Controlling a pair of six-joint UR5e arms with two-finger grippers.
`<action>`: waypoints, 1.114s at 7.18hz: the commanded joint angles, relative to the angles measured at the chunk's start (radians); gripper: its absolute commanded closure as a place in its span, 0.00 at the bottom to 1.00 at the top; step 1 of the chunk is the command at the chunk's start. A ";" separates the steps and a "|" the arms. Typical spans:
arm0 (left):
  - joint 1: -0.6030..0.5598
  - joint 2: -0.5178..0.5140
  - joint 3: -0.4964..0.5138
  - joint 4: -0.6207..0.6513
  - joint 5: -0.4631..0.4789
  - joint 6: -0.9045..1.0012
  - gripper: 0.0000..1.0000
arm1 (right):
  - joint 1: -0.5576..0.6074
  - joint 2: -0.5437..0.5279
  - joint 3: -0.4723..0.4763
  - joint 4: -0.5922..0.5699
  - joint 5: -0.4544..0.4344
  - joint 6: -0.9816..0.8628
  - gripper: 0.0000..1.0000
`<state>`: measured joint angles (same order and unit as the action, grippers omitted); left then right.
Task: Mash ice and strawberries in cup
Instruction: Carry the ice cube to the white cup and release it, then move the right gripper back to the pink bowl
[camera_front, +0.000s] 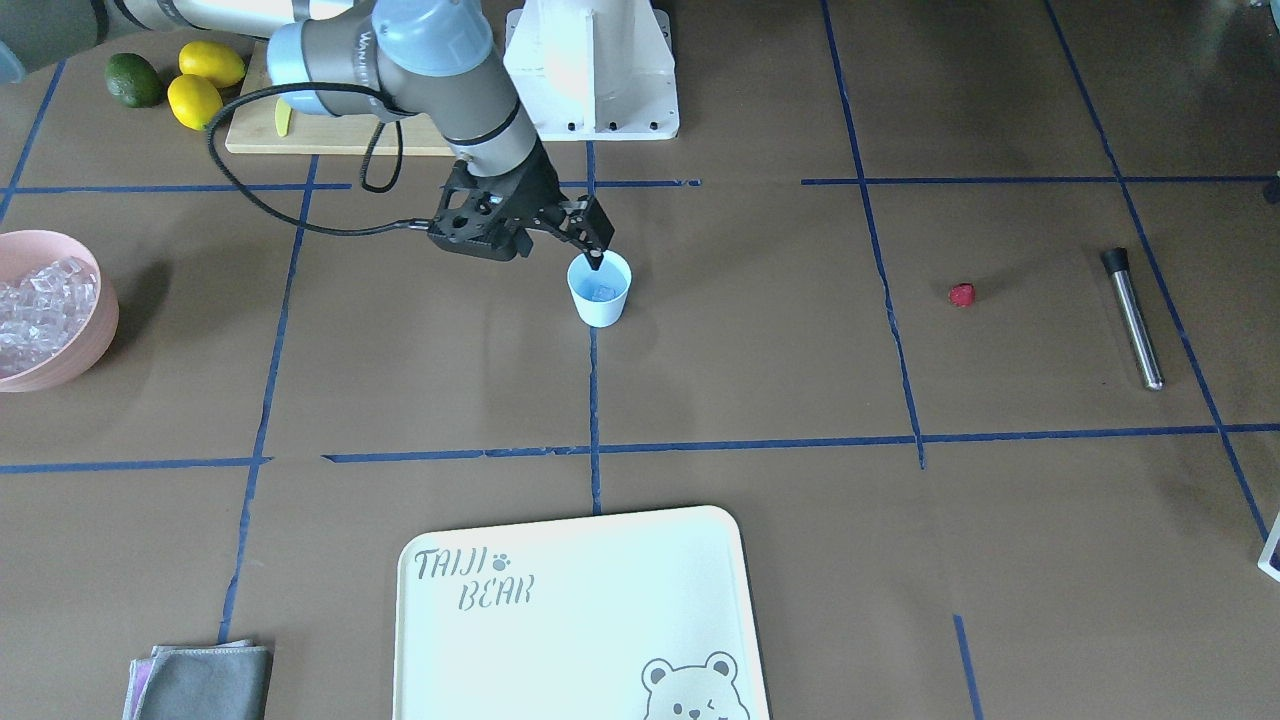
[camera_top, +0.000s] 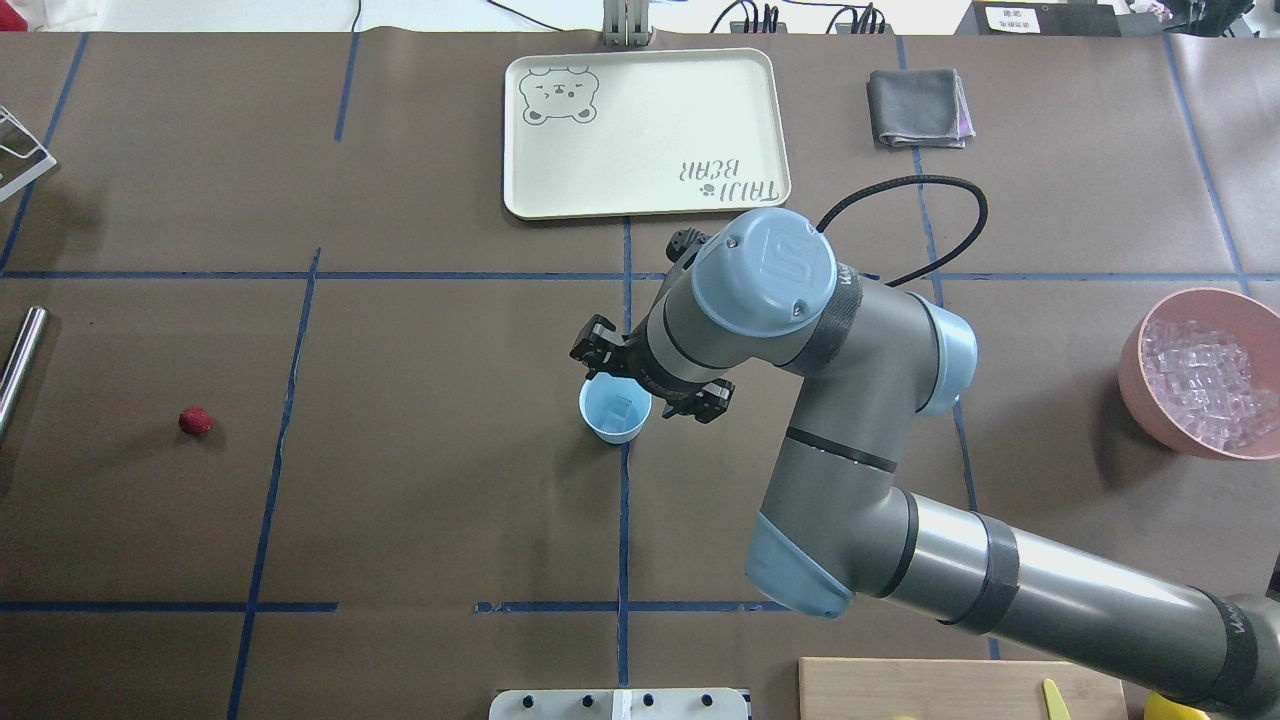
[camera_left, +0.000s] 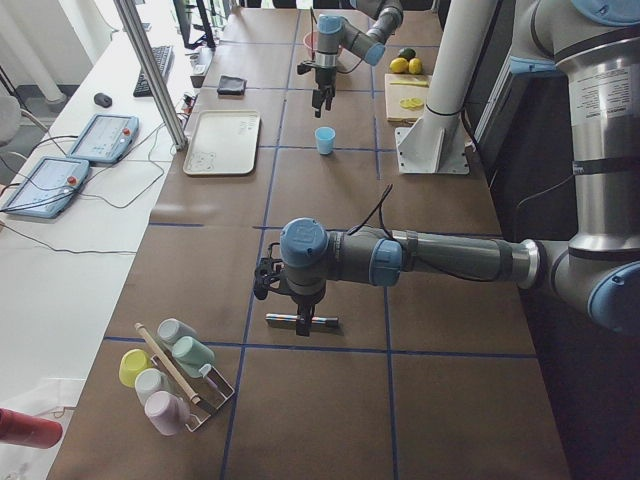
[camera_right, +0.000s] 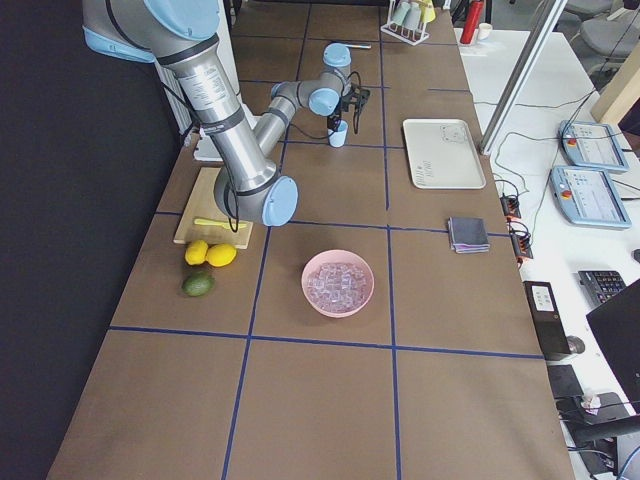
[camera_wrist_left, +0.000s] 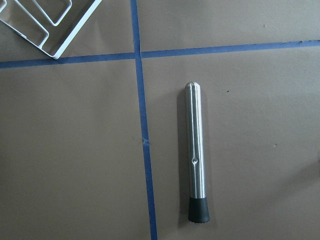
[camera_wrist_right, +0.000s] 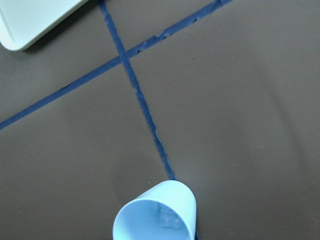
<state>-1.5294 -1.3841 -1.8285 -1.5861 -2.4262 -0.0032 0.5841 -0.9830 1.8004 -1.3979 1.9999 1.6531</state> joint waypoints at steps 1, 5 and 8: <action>0.000 0.000 -0.001 0.000 -0.001 0.000 0.00 | 0.141 -0.228 0.144 -0.007 0.095 -0.242 0.01; 0.000 0.002 -0.006 0.000 -0.001 -0.001 0.00 | 0.435 -0.656 0.242 0.007 0.189 -0.933 0.01; 0.000 0.002 -0.008 0.000 -0.001 0.000 0.00 | 0.581 -0.691 0.094 0.007 0.204 -1.424 0.01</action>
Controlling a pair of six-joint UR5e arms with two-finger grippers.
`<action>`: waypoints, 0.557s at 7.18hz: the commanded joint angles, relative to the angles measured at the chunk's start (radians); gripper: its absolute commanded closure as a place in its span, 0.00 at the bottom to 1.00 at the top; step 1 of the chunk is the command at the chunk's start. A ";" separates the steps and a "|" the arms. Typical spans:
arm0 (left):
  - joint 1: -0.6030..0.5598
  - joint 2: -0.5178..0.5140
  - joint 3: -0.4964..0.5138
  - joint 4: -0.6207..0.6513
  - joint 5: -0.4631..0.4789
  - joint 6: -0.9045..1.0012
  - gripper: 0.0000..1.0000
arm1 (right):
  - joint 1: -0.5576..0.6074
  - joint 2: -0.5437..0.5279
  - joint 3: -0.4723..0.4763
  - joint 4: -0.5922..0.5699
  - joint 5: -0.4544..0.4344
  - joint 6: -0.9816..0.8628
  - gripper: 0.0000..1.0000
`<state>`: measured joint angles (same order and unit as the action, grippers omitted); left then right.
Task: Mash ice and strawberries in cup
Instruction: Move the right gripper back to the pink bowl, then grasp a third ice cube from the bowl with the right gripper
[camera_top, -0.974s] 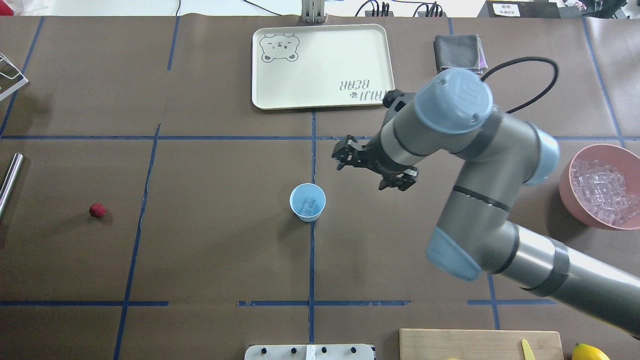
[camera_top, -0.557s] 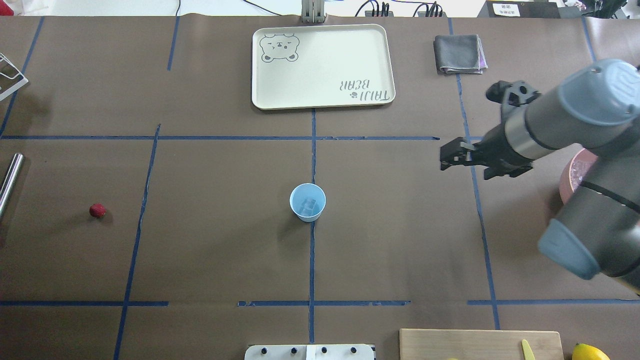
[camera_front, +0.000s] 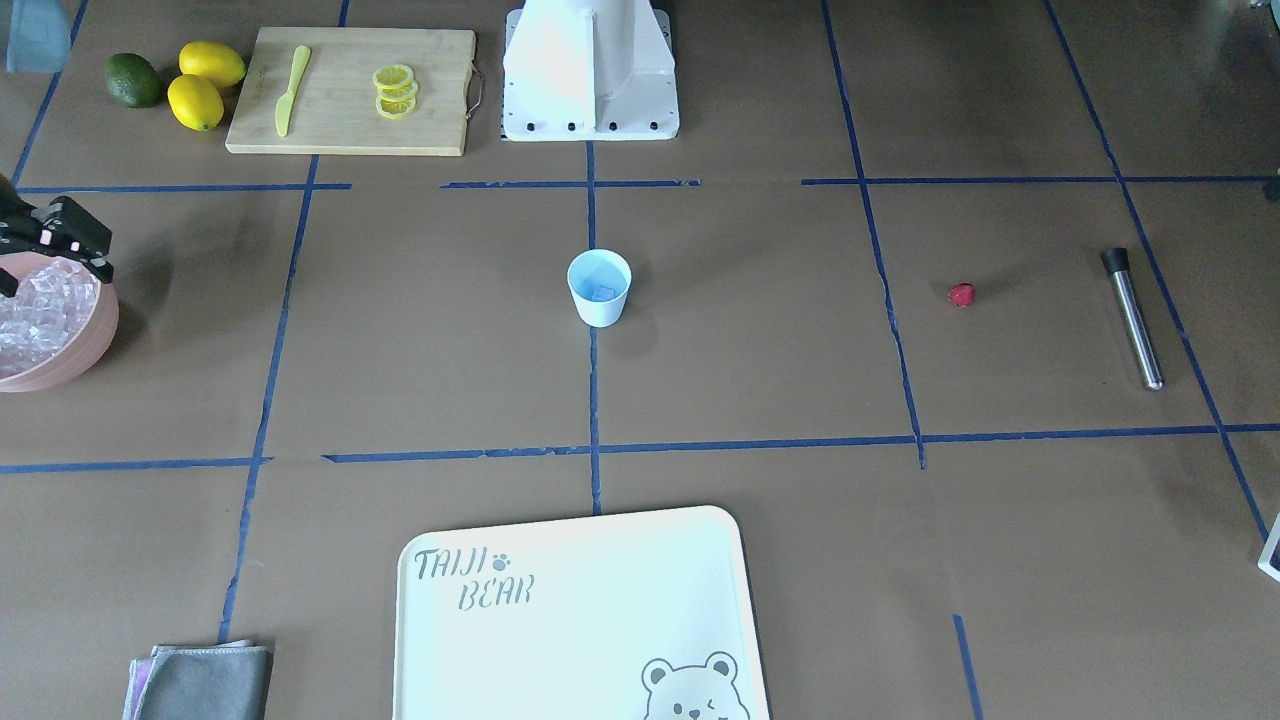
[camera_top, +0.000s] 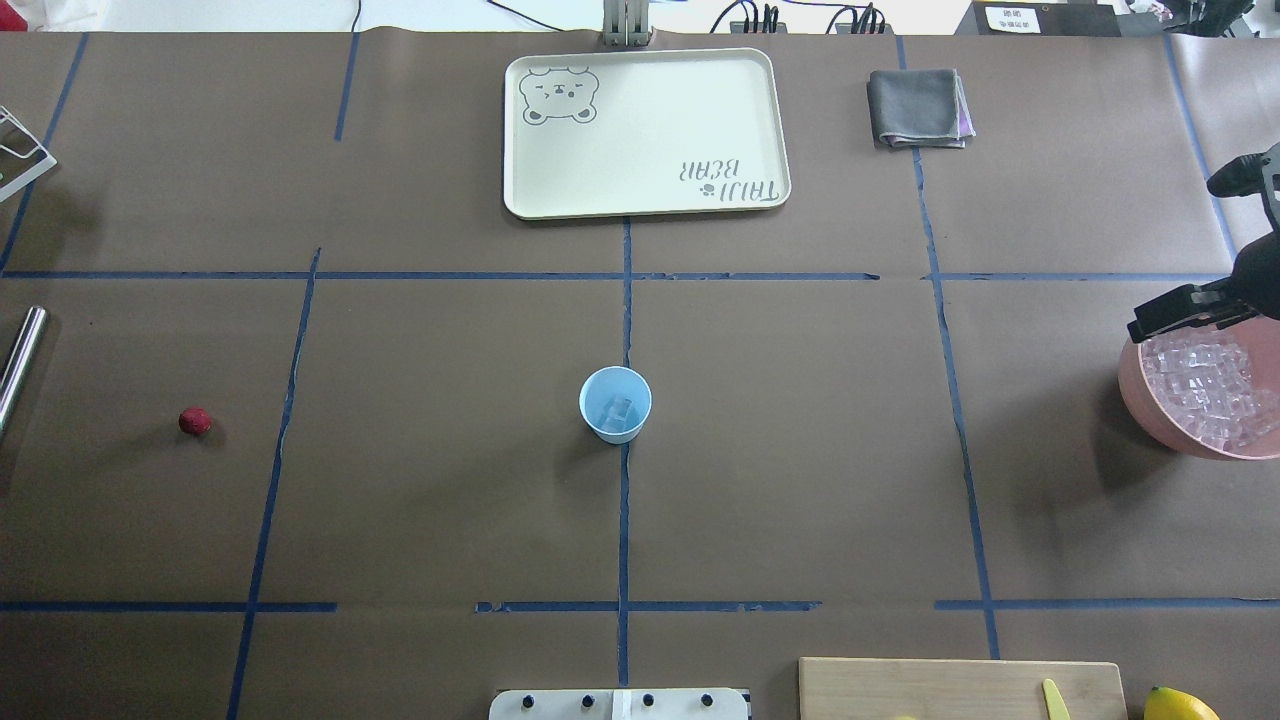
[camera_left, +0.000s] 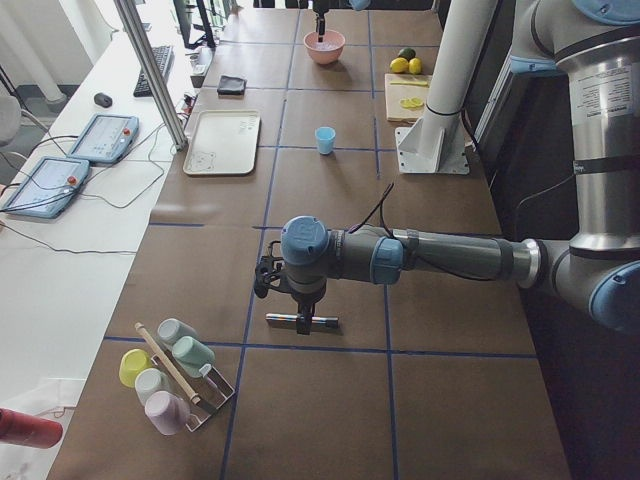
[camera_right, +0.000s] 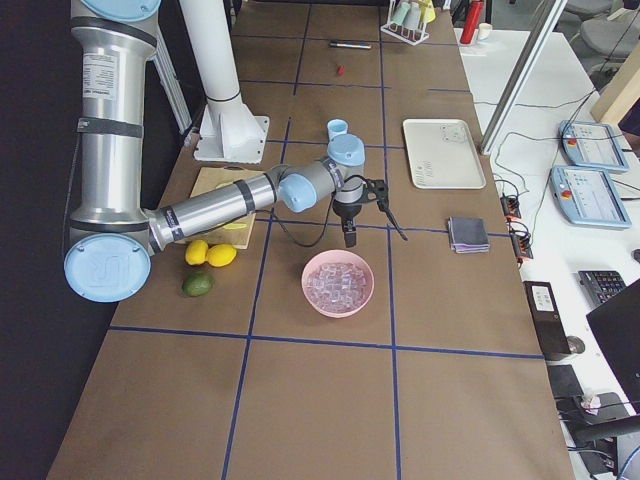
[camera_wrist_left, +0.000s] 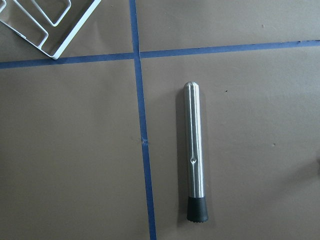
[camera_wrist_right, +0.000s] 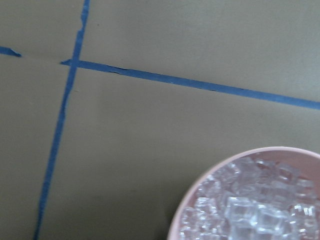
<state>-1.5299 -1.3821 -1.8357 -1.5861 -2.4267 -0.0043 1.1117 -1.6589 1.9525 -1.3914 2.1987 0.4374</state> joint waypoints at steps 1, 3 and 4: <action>0.001 0.000 0.000 0.000 0.000 0.000 0.00 | 0.056 -0.016 -0.078 0.000 0.004 -0.315 0.01; 0.001 0.000 0.000 0.000 0.001 0.000 0.00 | 0.054 -0.013 -0.107 0.000 0.006 -0.422 0.01; 0.001 0.000 0.000 0.000 0.000 0.000 0.00 | 0.053 -0.013 -0.122 0.000 0.006 -0.427 0.01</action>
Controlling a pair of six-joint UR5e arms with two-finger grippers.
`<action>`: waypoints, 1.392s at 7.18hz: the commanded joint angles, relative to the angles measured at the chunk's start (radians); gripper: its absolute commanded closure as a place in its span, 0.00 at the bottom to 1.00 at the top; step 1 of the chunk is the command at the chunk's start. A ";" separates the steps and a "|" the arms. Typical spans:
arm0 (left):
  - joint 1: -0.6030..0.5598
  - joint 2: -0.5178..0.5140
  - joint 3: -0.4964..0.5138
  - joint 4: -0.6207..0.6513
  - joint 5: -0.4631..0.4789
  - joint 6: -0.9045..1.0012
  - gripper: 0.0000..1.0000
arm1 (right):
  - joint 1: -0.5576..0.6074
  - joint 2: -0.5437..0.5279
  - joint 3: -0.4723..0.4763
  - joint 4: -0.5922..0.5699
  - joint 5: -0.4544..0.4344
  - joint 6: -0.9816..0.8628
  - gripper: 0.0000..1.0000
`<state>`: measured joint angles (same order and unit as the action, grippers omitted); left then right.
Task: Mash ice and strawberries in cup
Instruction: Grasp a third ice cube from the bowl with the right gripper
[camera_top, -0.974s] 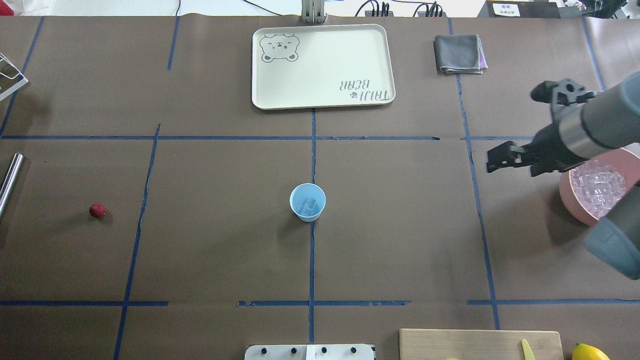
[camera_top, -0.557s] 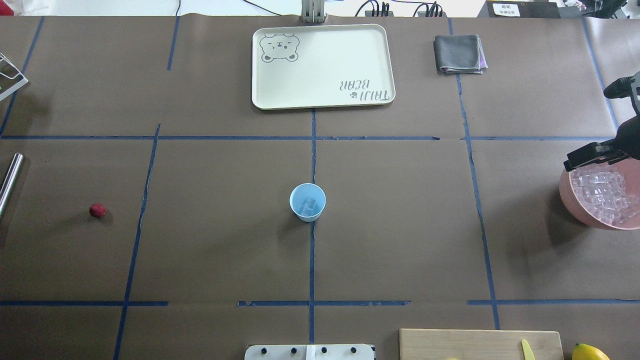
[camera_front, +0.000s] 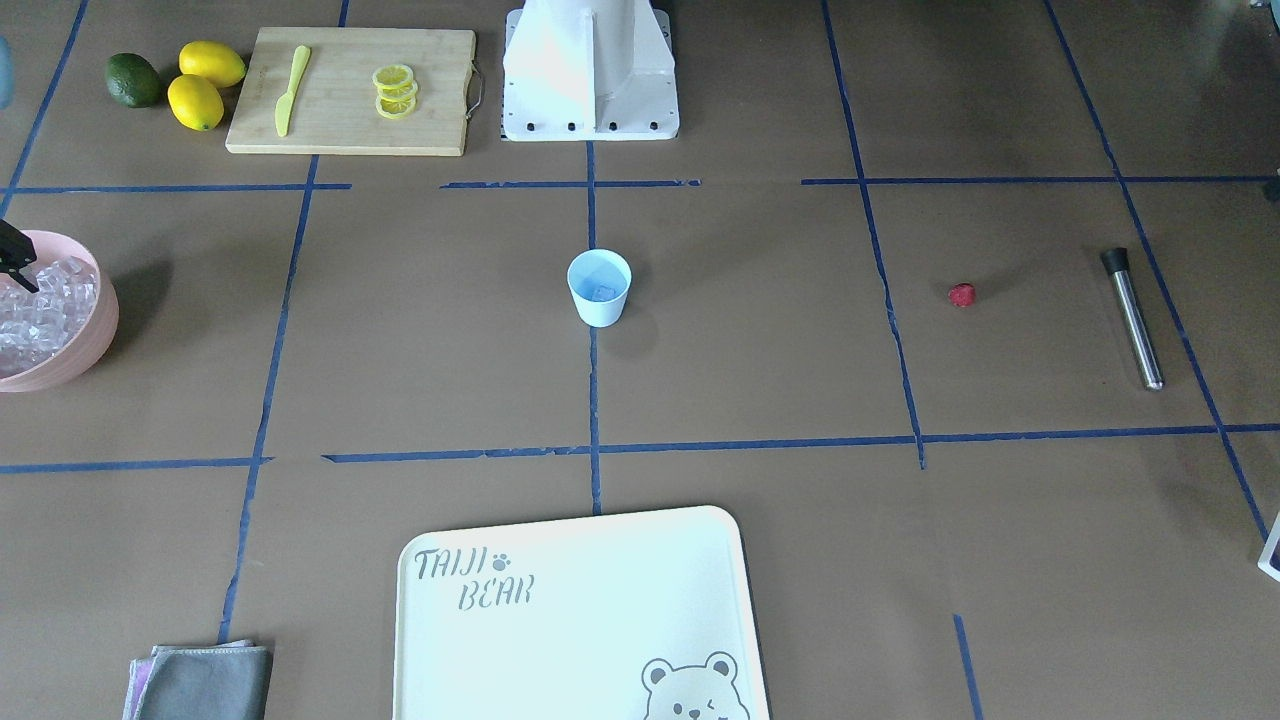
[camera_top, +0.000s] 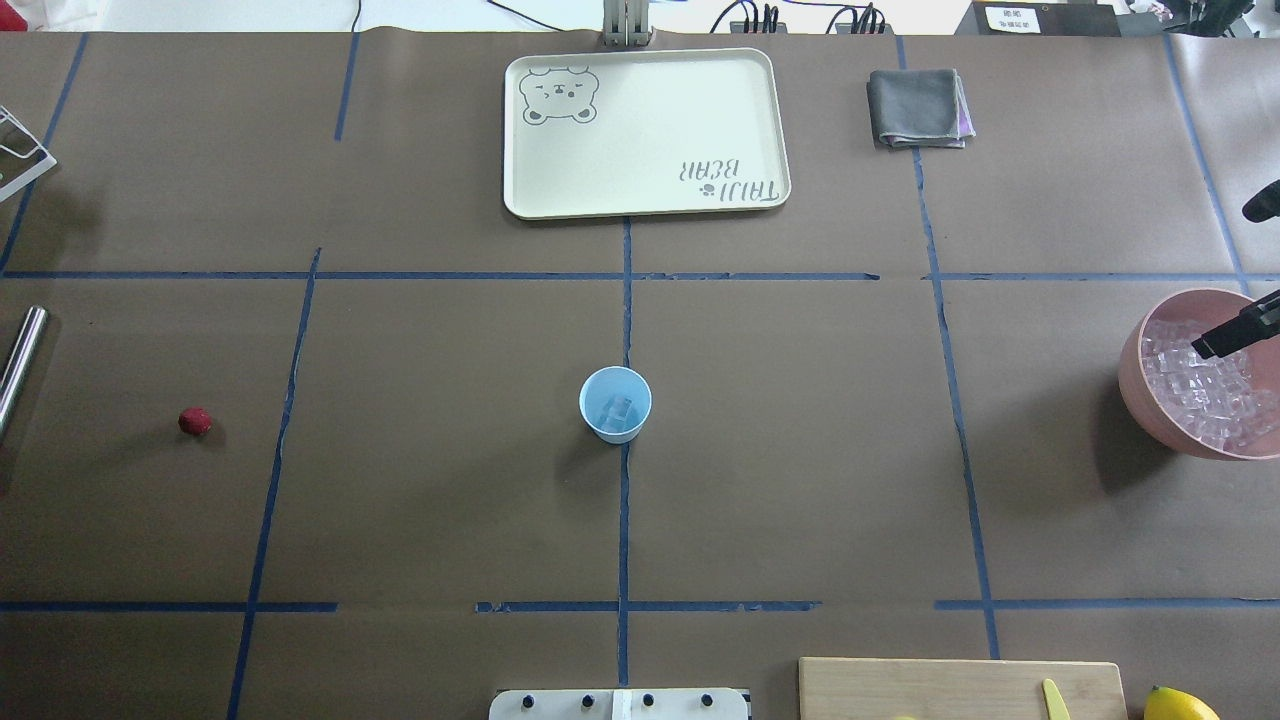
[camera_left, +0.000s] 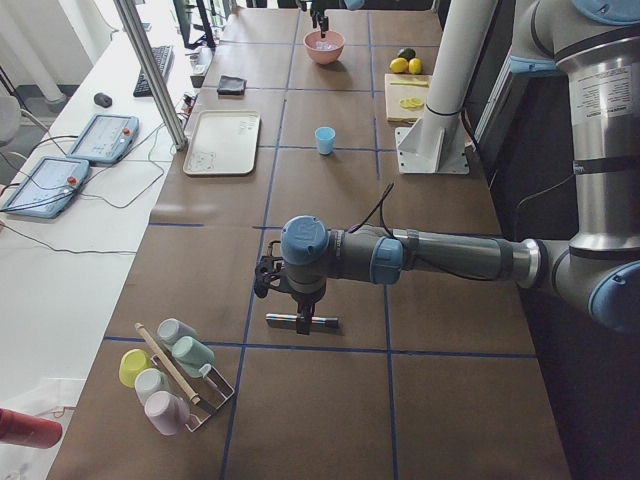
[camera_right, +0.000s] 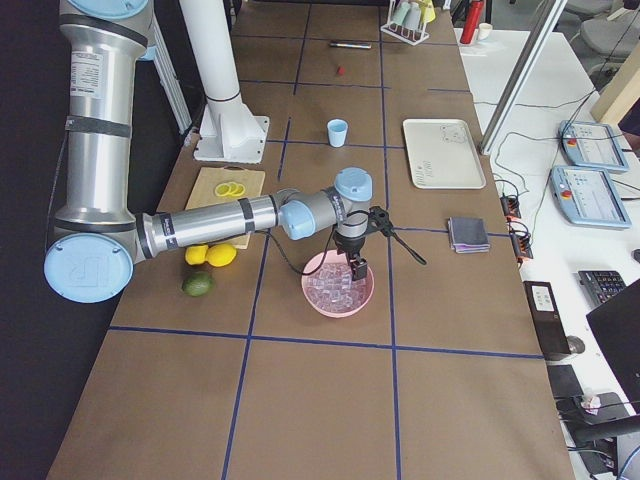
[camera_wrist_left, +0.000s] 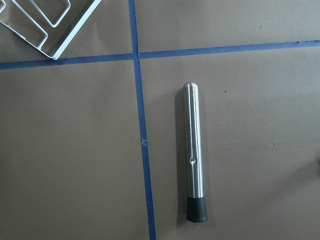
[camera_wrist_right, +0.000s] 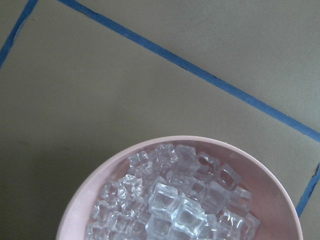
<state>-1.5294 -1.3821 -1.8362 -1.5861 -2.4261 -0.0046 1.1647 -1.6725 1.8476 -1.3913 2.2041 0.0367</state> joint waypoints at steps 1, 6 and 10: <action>0.000 0.000 0.000 -0.002 -0.001 0.000 0.00 | -0.002 0.010 -0.049 0.011 0.000 -0.021 0.01; 0.000 0.000 0.000 0.000 0.001 0.000 0.00 | -0.031 0.039 -0.106 0.017 0.003 -0.012 0.01; 0.000 0.000 0.000 0.000 0.001 0.000 0.00 | -0.059 0.040 -0.119 0.018 -0.001 -0.015 0.07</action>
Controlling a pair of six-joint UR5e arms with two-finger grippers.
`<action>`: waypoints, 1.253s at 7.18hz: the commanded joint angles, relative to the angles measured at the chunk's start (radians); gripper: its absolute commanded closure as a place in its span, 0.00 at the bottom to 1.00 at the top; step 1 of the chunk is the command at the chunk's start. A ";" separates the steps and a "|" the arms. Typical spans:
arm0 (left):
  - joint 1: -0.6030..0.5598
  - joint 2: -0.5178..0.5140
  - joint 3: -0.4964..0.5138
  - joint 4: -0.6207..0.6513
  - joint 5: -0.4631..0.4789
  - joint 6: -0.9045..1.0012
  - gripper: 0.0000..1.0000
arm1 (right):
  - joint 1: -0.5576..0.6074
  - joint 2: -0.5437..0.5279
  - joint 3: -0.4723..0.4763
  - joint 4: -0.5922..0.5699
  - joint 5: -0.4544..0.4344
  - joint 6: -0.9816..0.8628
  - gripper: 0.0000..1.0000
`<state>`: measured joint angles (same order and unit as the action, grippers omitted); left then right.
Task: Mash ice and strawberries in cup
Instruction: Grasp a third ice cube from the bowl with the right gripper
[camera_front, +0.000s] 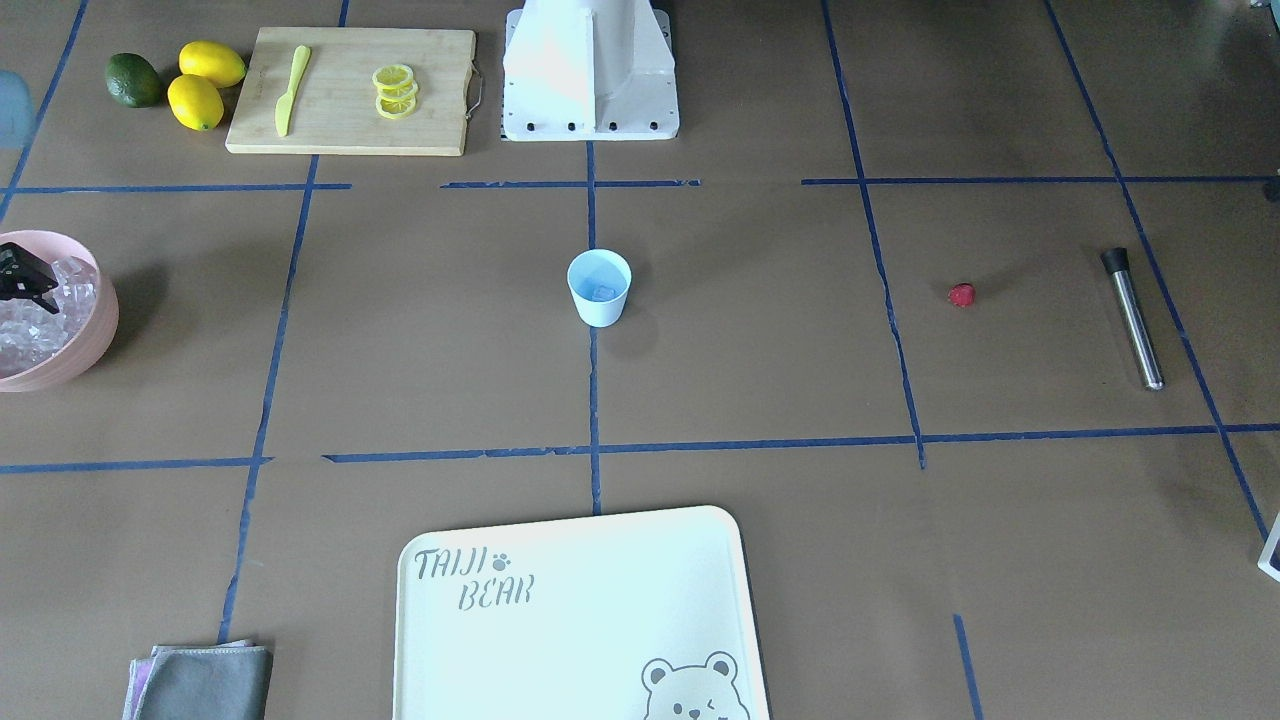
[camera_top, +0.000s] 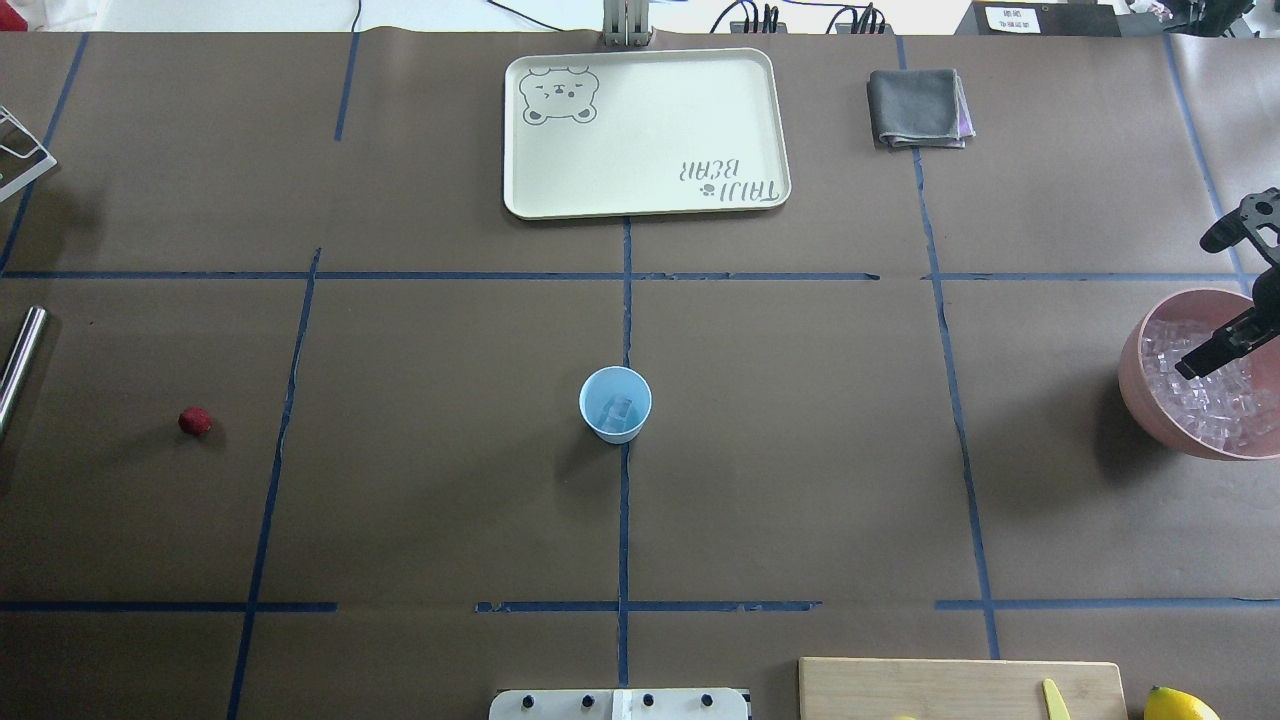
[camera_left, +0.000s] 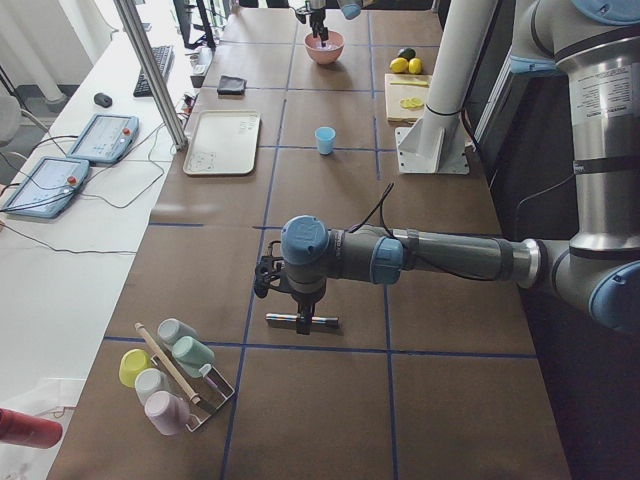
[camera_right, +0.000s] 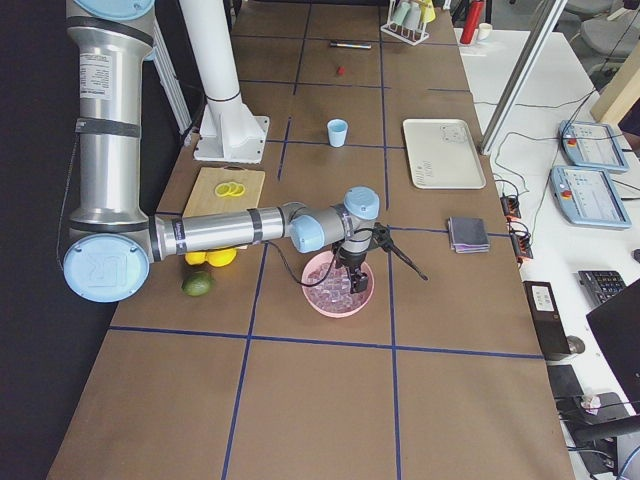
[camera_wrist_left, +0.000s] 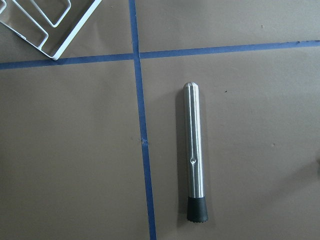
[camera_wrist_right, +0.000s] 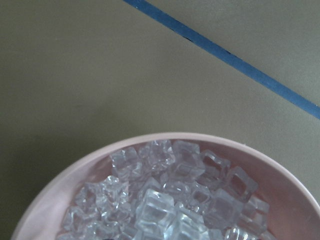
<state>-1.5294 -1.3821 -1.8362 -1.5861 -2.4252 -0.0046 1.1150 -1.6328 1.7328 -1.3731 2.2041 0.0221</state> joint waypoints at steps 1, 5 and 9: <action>0.000 0.000 0.002 0.000 0.000 0.000 0.00 | -0.012 0.001 -0.007 -0.001 -0.001 -0.001 0.07; 0.000 0.000 0.002 0.000 0.000 0.000 0.00 | -0.014 0.002 -0.015 0.006 -0.001 -0.004 0.73; -0.001 0.000 -0.002 0.000 -0.002 0.000 0.00 | -0.006 0.001 0.049 -0.004 0.008 -0.011 1.00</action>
<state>-1.5301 -1.3821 -1.8366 -1.5861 -2.4264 -0.0044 1.1045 -1.6308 1.7387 -1.3685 2.2089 0.0100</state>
